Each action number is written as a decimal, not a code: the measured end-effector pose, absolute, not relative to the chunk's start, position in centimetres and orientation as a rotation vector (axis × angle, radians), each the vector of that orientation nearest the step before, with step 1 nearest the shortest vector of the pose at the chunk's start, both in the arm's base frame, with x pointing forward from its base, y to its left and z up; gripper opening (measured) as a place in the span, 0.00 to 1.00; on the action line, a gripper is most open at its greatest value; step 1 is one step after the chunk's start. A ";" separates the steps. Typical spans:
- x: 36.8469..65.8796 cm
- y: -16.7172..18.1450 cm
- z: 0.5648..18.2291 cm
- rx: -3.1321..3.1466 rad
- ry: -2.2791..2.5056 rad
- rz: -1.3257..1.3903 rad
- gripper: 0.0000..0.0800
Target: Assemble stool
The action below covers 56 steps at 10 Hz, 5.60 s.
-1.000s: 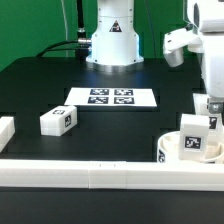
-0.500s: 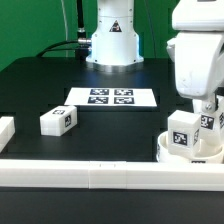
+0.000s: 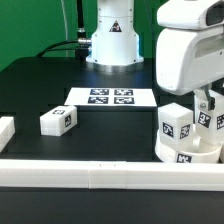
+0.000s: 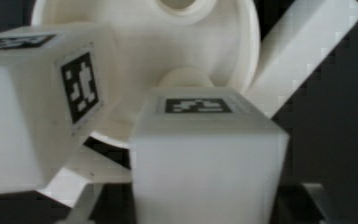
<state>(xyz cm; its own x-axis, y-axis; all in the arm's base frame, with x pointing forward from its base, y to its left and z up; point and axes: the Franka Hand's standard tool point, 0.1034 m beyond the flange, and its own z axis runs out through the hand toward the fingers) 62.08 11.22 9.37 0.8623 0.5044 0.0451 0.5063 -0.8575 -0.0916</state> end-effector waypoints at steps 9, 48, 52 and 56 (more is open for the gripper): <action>61.9 10.9 9.5 -3.049 -0.071 -0.078 0.42; 62.7 12.0 11.8 -2.959 0.144 -0.127 0.81; 62.6 11.9 11.7 -2.964 -0.257 -0.159 0.81; 62.6 11.9 11.6 -2.888 -1.003 -0.200 0.81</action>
Offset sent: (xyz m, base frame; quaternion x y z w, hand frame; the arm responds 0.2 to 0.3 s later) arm 0.0000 0.0000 0.0000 0.0000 0.0000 0.1938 0.9810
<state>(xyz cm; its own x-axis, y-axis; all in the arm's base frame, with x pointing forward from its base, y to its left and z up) 62.62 11.86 11.59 0.7775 0.6111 0.1484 0.6213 -0.7830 -0.0305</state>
